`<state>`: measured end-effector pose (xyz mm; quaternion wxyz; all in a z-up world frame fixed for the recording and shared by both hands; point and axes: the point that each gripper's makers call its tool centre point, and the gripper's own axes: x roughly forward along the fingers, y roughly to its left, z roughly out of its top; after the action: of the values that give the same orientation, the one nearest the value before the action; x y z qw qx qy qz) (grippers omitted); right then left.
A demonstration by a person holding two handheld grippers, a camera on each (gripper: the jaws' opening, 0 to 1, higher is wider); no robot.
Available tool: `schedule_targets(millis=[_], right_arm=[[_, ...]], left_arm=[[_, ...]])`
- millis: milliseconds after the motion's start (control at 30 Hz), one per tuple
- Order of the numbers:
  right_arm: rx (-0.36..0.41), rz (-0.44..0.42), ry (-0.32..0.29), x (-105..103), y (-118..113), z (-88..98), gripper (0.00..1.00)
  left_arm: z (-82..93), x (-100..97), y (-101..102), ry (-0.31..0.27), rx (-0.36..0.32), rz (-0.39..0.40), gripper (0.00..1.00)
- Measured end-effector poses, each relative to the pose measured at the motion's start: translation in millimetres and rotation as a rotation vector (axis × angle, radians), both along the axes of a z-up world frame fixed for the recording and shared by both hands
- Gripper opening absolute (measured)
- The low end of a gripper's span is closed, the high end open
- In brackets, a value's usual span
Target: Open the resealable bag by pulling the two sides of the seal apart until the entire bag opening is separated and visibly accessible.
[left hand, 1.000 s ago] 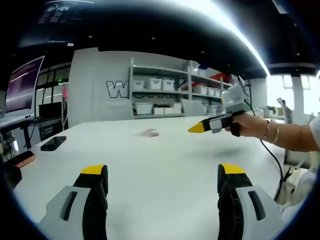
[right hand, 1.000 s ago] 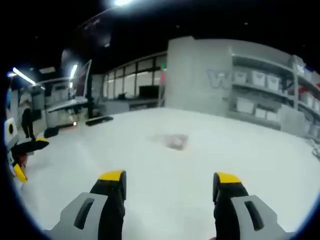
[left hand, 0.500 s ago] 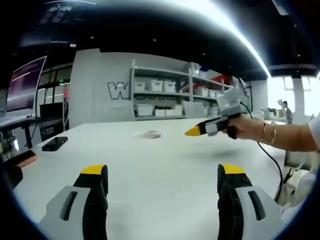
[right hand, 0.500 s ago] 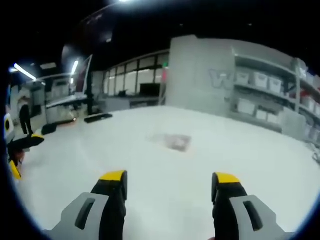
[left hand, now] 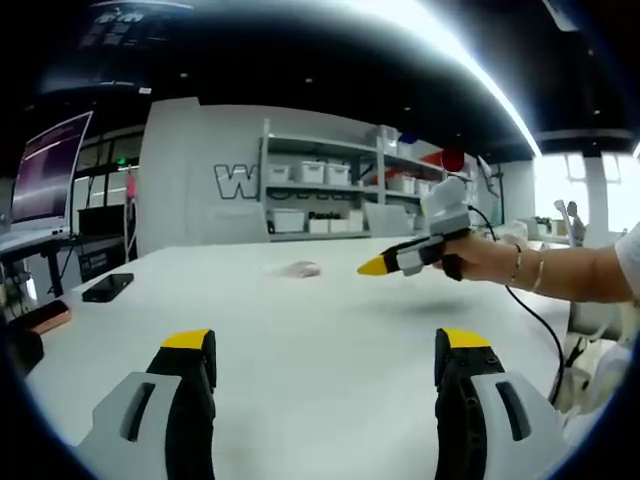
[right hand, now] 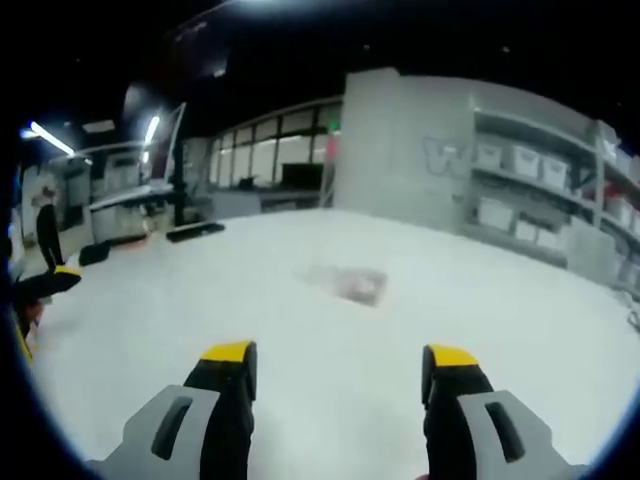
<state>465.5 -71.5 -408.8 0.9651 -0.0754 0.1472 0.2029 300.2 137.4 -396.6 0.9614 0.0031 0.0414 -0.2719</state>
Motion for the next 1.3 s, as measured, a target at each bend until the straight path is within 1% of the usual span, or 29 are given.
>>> schedule_targets(millis=[300,533,800,900,1133,1300], right_arm=[[0.009,0.002,-0.01,5,3,1.2,0.65],[0.003,-0.002,-0.01,7,2,-0.3,0.65],[-0.009,-0.008,-0.004,15,1,-4.1,0.64],[-0.013,-0.005,-0.005,12,2,-3.7,0.64],[-0.019,-0.002,-0.017,14,4,-0.3,0.63],[-0.031,0.003,-0.02,16,7,-1.4,0.63]], left_arm=[[-0.8,1.3,-1,0.001,-0.001,-0.002,0.9],[-0.9,2.8,-4,0.002,-0.001,-0.005,0.9],[3.1,3.7,-3,-0.005,0.0,-0.003,0.9],[3.5,4.8,-5,-0.005,0.001,-0.004,0.9],[-1.3,7.0,-9,0.011,-0.002,-0.013,0.9],[-0.7,6.4,-11,0.01,-0.006,-0.017,0.9]])
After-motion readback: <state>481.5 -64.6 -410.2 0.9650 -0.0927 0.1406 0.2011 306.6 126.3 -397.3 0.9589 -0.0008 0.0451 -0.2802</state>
